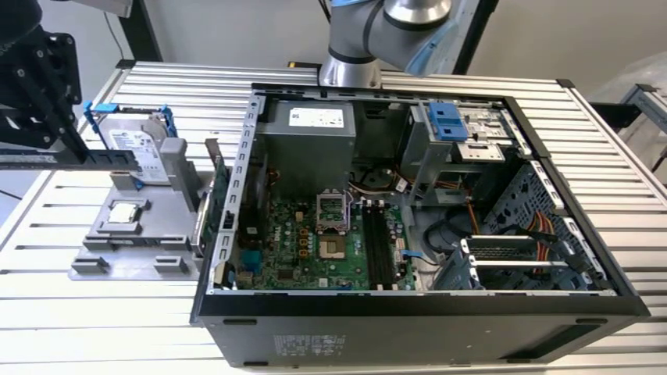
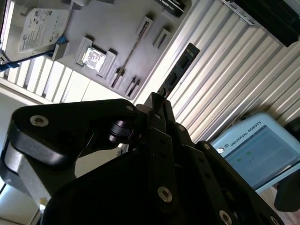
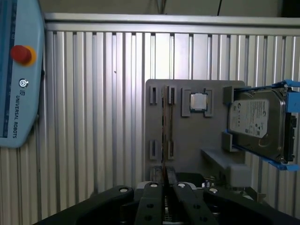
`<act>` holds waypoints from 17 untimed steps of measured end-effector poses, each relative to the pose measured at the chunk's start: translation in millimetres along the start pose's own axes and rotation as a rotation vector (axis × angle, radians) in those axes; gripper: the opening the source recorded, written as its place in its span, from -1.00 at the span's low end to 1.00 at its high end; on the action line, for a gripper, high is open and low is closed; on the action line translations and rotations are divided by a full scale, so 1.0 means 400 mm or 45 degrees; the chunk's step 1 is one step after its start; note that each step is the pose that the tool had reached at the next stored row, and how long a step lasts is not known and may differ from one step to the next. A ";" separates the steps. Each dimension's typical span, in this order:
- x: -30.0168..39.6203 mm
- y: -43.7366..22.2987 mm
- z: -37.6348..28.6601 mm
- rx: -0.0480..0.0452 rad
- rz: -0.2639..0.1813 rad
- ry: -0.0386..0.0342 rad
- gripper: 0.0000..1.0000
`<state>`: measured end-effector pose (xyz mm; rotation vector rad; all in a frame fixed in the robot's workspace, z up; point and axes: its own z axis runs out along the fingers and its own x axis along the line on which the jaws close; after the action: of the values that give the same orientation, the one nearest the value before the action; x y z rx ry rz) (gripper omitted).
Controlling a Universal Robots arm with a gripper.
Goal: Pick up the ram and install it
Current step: 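Pick up the ram and move it above insertion slot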
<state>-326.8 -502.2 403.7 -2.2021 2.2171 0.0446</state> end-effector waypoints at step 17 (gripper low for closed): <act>0.000 -0.062 0.000 0.000 0.000 0.0000 -1.00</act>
<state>-301.8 -502.2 403.6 -2.2021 2.2171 0.0447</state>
